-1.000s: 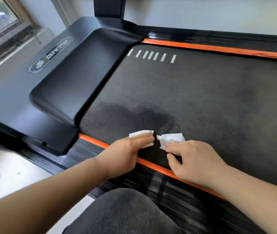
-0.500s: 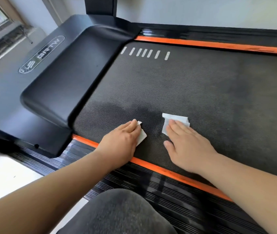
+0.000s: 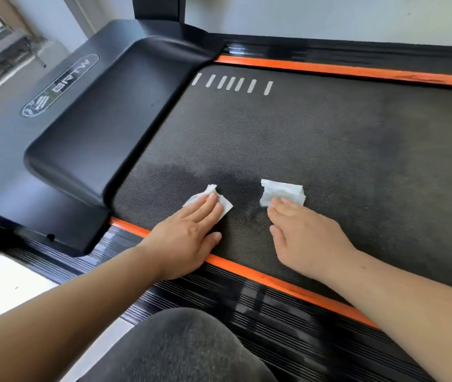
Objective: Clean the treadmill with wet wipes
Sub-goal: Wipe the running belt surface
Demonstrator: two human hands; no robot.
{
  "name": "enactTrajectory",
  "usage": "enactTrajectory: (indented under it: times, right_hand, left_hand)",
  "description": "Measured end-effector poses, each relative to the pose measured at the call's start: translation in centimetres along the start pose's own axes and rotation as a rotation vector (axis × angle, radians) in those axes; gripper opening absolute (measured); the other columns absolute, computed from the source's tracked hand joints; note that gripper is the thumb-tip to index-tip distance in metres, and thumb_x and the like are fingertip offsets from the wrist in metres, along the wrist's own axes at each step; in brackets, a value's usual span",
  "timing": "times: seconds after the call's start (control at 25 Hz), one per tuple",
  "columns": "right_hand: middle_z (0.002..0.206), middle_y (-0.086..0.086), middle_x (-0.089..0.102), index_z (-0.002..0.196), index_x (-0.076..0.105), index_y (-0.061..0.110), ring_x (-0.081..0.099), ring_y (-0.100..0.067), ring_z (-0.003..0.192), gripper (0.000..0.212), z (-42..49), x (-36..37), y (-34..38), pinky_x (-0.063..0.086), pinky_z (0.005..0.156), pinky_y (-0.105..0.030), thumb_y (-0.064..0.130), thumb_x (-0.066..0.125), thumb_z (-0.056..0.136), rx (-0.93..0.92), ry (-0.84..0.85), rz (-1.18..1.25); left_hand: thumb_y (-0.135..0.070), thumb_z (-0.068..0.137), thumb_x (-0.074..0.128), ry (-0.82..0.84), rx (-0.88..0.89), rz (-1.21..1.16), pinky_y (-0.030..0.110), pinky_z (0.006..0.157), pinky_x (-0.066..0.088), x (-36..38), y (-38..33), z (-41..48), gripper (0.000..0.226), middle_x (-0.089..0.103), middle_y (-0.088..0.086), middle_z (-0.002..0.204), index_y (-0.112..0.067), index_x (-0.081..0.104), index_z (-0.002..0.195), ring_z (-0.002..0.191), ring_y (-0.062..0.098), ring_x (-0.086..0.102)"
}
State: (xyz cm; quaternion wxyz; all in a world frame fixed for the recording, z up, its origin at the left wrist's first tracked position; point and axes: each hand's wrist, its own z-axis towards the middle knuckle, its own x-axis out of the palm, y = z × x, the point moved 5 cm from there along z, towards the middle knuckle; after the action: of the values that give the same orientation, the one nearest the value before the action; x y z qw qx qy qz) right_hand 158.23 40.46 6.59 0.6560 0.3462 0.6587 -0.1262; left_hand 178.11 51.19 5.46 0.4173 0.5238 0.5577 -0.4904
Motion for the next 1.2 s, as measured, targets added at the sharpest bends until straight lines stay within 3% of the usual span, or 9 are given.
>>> enactTrajectory:
  times: [0.08,0.24,0.4,0.6,0.72,0.92,1.04,1.12,1.2]
  right_hand:
    - [0.163,0.007,0.035,0.147,0.048,0.022,0.029,-0.008,0.151,0.043,0.6,0.2,-0.5,0.034,0.12,-0.035,0.033,0.037,0.107,0.017,0.072,0.058]
    - [0.144,0.009,0.056,0.126,0.06,0.024,0.053,-0.013,0.133,0.035,-1.2,-0.2,0.6,0.049,0.103,-0.042,0.037,0.036,0.104,-0.044,0.127,0.071]
    - [0.124,0.013,0.068,0.112,0.067,0.028,0.065,-0.01,0.115,0.054,-4.8,-0.4,2.2,0.055,0.09,-0.037,0.049,0.021,0.093,-0.156,0.139,0.035]
    - [0.117,0.01,0.072,0.146,0.052,0.022,0.071,-0.013,0.104,0.053,-7.3,-0.5,2.7,0.062,0.079,-0.036,0.029,0.041,0.094,-0.263,0.044,0.122]
    - [0.118,0.009,0.063,0.141,0.054,0.018,0.068,-0.02,0.085,0.057,-6.4,-0.1,1.9,0.058,0.058,-0.038,0.022,0.034,0.087,-0.194,-0.011,0.11]
    - [0.114,0.007,0.059,0.109,0.065,0.018,0.058,-0.022,0.102,0.046,-5.6,1.0,2.1,0.054,0.084,-0.039,0.023,0.027,0.083,-0.228,0.088,-0.004]
    - [0.133,0.004,0.062,0.118,0.071,0.02,0.054,-0.021,0.13,0.04,-6.3,1.1,1.5,0.046,0.109,-0.036,0.034,0.04,0.097,-0.28,0.071,0.009]
    - [0.155,0.004,0.049,0.138,0.064,0.023,0.037,-0.017,0.149,0.058,-6.5,1.2,0.8,0.034,0.121,-0.037,0.057,0.033,0.102,-0.288,0.125,0.009]
    - [0.162,0.002,0.038,0.149,0.053,0.023,0.027,-0.015,0.153,0.071,-6.4,1.6,0.5,0.028,0.124,-0.039,0.066,0.021,0.102,-0.305,0.155,-0.061]
  left_hand:
    - [-0.055,0.098,0.01,0.003,-0.017,-0.017,0.035,0.128,0.0,0.2,0.3,0.5,0.076,0.004,0.004,0.169,-0.014,0.014,0.162,0.156,0.016,-0.009]
    - [-0.047,0.104,0.018,0.006,0.062,-0.167,0.038,0.128,0.009,0.5,-1.2,-0.4,0.066,0.01,0.0,0.169,-0.014,0.02,0.161,0.157,0.014,-0.003]
    - [-0.033,0.109,0.036,0.063,0.317,-0.225,0.031,0.127,0.015,-0.3,-4.2,-1.9,0.053,0.021,-0.001,0.167,-0.012,0.033,0.158,0.156,0.008,0.01]
    - [-0.014,0.101,0.053,-0.108,0.234,-0.331,0.032,0.119,0.035,-1.7,-2.3,-0.6,0.048,0.045,-0.003,0.157,-0.018,0.05,0.149,0.145,0.008,0.04]
    - [-0.001,0.093,0.057,-0.224,0.188,-0.234,0.036,0.104,0.052,-1.7,-2.2,0.1,0.043,0.059,0.001,0.141,-0.016,0.066,0.132,0.125,0.021,0.061]
    - [-0.026,0.1,0.048,-0.324,0.176,-0.056,0.04,0.079,0.055,-2.3,-2.2,1.4,0.028,0.065,-0.001,0.112,-0.014,0.074,0.102,0.09,0.023,0.058]
    - [-0.025,0.101,0.05,-0.268,0.192,-0.008,0.043,0.075,0.056,-1.3,-2.6,0.9,0.025,0.062,-0.001,0.117,-0.016,0.072,0.109,0.094,0.025,0.056]
    - [-0.027,0.102,0.049,-0.178,0.18,-0.118,0.044,0.085,0.056,-0.8,-2.7,0.4,0.03,0.057,-0.004,0.131,-0.019,0.068,0.125,0.109,0.022,0.056]
    - [-0.029,0.106,0.046,-0.078,0.217,-0.184,0.041,0.113,0.042,-0.3,-2.8,-0.6,0.044,0.046,0.0,0.154,-0.015,0.053,0.146,0.142,0.019,0.042]
